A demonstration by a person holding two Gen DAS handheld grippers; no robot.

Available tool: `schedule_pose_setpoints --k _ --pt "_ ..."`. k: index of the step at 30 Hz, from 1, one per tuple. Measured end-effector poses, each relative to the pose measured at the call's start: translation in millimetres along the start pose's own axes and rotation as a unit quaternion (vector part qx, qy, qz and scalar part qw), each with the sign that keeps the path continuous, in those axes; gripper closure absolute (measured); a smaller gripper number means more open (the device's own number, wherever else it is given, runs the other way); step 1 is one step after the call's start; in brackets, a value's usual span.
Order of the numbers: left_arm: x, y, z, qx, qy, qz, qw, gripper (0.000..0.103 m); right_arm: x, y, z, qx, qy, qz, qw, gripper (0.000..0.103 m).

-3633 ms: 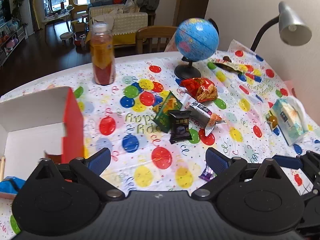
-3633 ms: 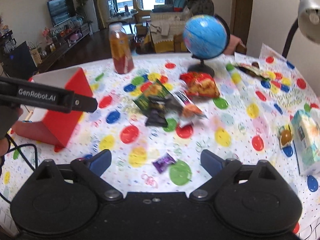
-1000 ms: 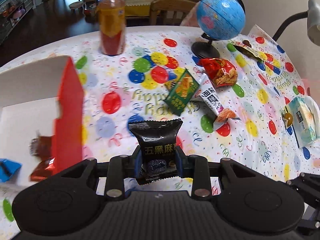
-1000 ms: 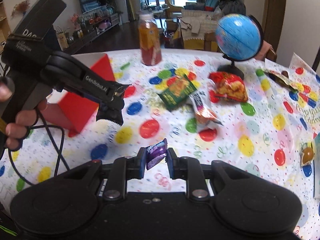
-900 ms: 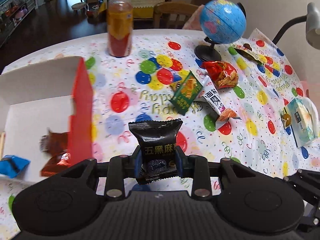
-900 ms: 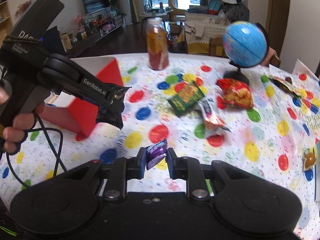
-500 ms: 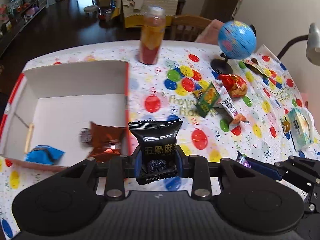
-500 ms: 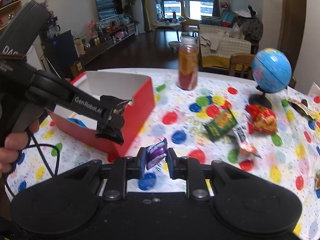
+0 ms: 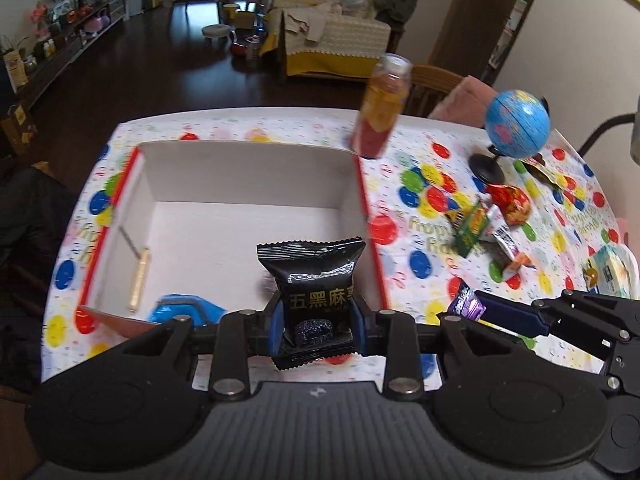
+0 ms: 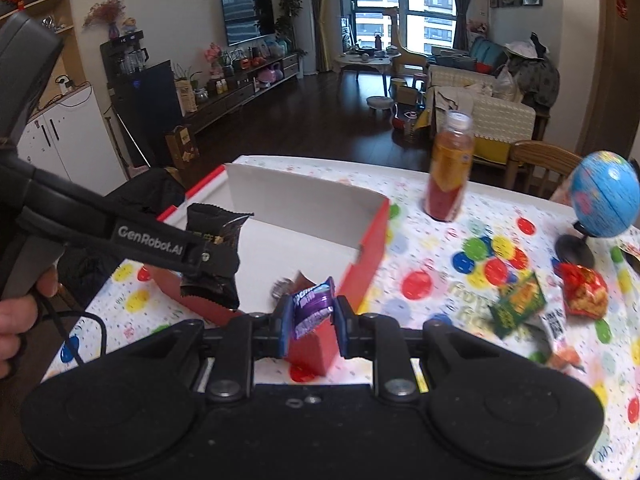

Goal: Organize snacks
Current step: 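Carry the purple candy and black snack bag into the white box and open both tools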

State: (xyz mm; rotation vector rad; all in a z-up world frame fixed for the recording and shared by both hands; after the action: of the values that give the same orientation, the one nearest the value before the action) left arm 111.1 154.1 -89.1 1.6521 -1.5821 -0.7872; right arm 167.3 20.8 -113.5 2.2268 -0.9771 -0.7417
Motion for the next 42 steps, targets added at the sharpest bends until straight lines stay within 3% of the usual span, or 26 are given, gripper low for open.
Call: schedule_pose_setpoints --k 10,21,33,42 --pt "-61.9 -1.7 1.6 -0.007 0.013 -0.020 0.9997 0.070 -35.2 -40.3 -16.3 -0.015 -0.012 -0.002 1.000 0.083" --pt "-127.0 -44.3 -12.3 -0.043 0.021 -0.057 0.9972 0.070 -31.9 -100.5 -25.3 -0.043 -0.034 0.020 0.998 0.082" --pt "-138.6 -109.4 -18.3 -0.098 -0.005 -0.067 0.9930 0.070 -23.0 -159.5 -18.4 -0.086 -0.024 0.045 0.995 0.082" --pt "-139.2 -142.0 -9.7 -0.137 -0.016 -0.070 0.9879 0.070 -24.6 -175.9 -5.4 -0.114 -0.017 0.046 0.992 0.080"
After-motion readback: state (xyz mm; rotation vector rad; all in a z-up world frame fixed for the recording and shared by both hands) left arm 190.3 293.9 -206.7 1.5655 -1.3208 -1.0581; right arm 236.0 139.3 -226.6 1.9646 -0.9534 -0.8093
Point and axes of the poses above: each gripper's, at about its wrist camera, not at the fingertips, and y roughly against the way its jaws point, x to its right, z to its underside, the point moved 8 cm from there along -y, roughly the way its jaws point, and after that the axes turned 12 degrees about -y, right-handed, at the moved point
